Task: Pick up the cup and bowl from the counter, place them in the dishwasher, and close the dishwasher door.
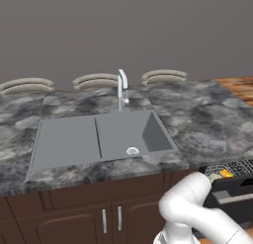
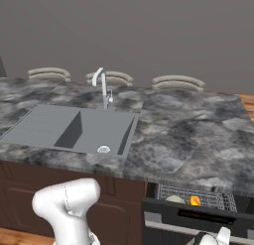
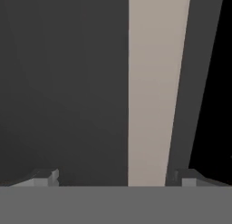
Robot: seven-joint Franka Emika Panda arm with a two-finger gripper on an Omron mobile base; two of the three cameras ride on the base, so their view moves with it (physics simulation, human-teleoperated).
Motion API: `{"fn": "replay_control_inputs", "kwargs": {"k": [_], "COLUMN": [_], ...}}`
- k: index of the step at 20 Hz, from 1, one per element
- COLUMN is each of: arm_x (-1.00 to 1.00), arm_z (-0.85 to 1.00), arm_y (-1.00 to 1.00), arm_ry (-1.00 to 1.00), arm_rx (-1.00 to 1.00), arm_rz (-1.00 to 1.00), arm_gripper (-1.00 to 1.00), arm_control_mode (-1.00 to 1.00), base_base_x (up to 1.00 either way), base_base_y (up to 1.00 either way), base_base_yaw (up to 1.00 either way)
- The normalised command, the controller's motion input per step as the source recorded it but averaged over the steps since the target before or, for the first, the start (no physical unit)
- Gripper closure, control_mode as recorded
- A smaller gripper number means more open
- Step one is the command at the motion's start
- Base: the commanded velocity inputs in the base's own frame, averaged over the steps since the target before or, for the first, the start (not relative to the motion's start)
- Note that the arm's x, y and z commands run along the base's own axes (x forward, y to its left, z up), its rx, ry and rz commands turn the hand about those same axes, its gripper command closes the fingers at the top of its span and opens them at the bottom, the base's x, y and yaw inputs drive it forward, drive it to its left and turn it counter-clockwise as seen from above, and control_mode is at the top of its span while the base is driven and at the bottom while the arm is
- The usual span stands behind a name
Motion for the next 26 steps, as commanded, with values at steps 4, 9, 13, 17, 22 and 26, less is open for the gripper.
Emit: {"fn": "replay_control_inputs", "kwargs": {"k": [4,9,13,17,22,26], "arm_x": [1.0,0.9,0.71,0.71,0.79,0.8], "arm_z": [-0.78,-0.76,-0.7,-0.73,-0.82,-0.8], "arm_y": [0.0,0.0,0.0,0.0,0.0,0.0], "arm_ry": [-0.08,-0.09,-0.1,-0.1,-0.09,-0.09], "arm_rx": [-0.07,-0.06,-0.07,-0.07,-0.07,-0.07], "arm_rz": [0.0,0.0,0.0,0.0,0.0,0.0], "arm_gripper": [-1.0,-1.0,-1.0,-1.0,-1.0,-1.0], "arm_control_mode": [-1.0,-1.0,-1.0,-1.0,-1.0,-1.0], "base_base_x": [0.0,0.0,0.0,0.0,0.0,0.0], "base_base_y": [0.0,0.0,0.0,0.0,0.0,0.0], "base_base_yaw": [0.0,0.0,0.0,0.0,0.0,0.0]}}
